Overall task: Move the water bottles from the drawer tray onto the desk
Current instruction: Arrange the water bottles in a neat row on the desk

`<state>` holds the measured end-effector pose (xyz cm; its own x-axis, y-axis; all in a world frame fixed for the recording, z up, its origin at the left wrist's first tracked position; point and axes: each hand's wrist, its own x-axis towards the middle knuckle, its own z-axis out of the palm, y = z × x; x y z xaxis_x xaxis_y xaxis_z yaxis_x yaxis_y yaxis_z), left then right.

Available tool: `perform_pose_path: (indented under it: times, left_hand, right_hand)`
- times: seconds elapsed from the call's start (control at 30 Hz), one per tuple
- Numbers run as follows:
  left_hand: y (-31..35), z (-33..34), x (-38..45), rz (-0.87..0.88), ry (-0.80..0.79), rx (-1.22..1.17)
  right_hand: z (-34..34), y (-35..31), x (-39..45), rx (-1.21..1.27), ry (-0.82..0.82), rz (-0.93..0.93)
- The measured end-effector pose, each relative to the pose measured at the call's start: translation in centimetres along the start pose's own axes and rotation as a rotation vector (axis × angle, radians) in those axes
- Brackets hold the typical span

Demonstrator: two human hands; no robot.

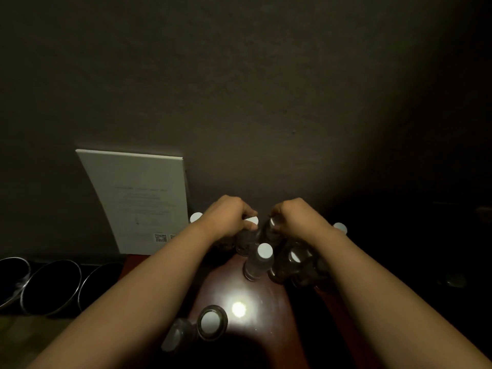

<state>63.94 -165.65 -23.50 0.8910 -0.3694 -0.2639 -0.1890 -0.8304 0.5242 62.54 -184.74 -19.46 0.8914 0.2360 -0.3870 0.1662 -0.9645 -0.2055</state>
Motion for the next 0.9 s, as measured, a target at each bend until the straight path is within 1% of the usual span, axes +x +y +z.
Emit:
perform_pose_path:
  times: [0.27, 0.33, 0.43, 0.53, 0.9]
  left_hand:
    - [0.2, 0.0, 0.0, 0.008, -0.001, 0.012]
    - [0.2, 0.0, -0.1, 0.01, -0.002, 0.011]
    - [0.3, 0.0, -0.1, 0.011, -0.006, 0.002]
    - [0.2, 0.0, -0.1, 0.008, 0.0, 0.0]
    - [0.0, 0.1, -0.1, 0.02, 0.004, -0.01]
  right_hand:
    - [0.6, -0.3, 0.4, -0.014, 0.035, 0.102]
    - [0.5, -0.1, 0.2, -0.007, 0.017, 0.084]
    - [0.0, 0.1, -0.5, 0.038, -0.053, 0.045]
    - [0.2, 0.0, -0.5, 0.008, -0.072, -0.002]
    - [1.0, 0.2, -0.6, -0.034, 0.105, -0.094]
